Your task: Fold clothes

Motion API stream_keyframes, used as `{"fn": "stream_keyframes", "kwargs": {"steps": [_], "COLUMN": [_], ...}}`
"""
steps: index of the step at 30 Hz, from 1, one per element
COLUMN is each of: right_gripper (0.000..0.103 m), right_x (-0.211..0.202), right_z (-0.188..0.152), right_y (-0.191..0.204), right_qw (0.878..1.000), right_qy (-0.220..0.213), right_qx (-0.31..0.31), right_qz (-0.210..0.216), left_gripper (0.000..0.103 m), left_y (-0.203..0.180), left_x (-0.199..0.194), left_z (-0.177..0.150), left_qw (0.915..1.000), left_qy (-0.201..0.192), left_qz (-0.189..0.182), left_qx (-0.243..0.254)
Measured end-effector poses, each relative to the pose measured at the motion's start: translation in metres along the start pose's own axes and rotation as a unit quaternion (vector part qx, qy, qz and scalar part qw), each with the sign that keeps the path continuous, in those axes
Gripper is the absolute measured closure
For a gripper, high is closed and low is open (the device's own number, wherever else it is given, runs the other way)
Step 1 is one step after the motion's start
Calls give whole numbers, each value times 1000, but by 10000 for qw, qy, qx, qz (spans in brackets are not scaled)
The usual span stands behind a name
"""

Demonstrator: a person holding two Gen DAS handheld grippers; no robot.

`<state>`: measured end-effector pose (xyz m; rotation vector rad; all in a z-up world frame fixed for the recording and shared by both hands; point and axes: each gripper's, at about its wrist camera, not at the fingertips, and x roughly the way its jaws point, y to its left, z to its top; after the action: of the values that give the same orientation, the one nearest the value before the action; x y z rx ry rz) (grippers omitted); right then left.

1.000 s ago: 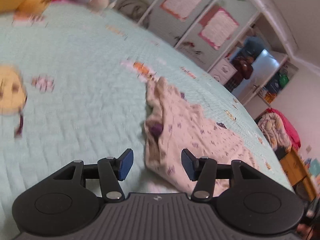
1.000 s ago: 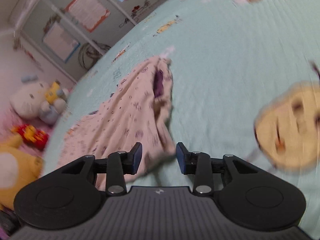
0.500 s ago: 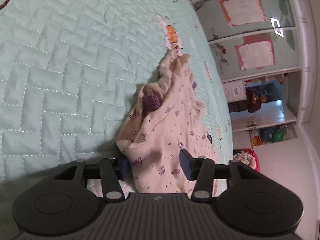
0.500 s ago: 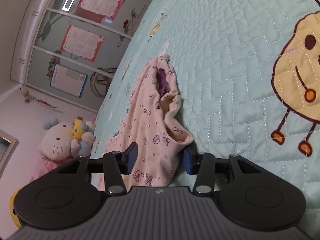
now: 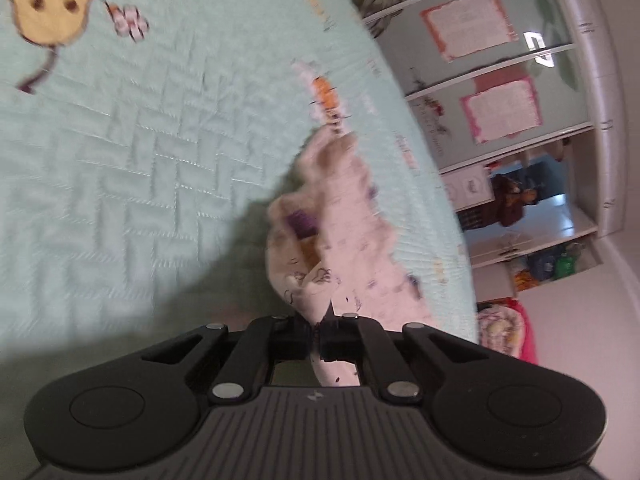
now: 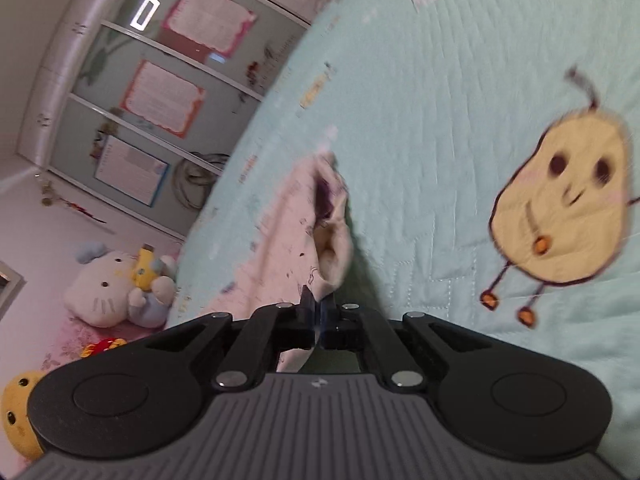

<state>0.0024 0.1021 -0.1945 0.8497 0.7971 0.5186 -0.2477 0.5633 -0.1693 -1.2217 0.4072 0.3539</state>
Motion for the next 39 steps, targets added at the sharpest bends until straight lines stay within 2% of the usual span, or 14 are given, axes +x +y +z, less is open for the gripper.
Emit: {"fn": "stream_keyframes", "kwargs": {"steps": [4,7,9,11,13,17,18,19,20,21,23,32,36,39], "right_gripper": [103,97,96,77,68,69,72,81,100,100,100,100,100,99], "right_x": [-22,-1,-7,-11,-7,0,2,4,6,6,-2,-90,-120,-120], "right_z": [-9,-24,-30,-30,-28,-27,-27,-27,-27,-28,-29,-23,-34,-47], "right_y": [-6,-40,-53,-53,-51,-45,-43,-40,-38,-38,-39,-33,-53,-71], "right_qw": [9991,9947,9954,9958,9959,9973,9977,9982,9984,9983,9984,9986,9971,9953], "right_qy": [360,949,759,638,599,469,435,459,484,521,526,496,706,875], "right_qx": [-112,349,584,617,579,509,488,390,294,225,113,-191,-85,140], "right_qz": [181,-185,31,202,367,245,196,84,-26,-102,-167,-56,-275,-389], "left_gripper": [101,97,97,94,91,65,64,65,72,100,102,102,101,101], "left_y": [9,37,42,40,36,26,23,20,14,9,3,-4,22,36], "left_x": [-5,6,2,3,7,8,8,8,11,10,8,-74,-71,-75], "left_z": [-22,-32,-32,-30,-29,-29,-30,-31,-31,-33,-37,-79,-106,-108], "left_qw": [9991,9990,9995,9994,9992,9995,9994,9993,9989,9977,9941,9957,9921,9928], "left_qy": [144,239,188,212,266,203,193,183,161,152,153,231,670,654], "left_qz": [254,381,240,249,298,262,285,307,367,498,751,321,508,620], "left_qx": [316,-26,-128,-105,-28,-7,50,108,224,429,773,839,936,791]}}
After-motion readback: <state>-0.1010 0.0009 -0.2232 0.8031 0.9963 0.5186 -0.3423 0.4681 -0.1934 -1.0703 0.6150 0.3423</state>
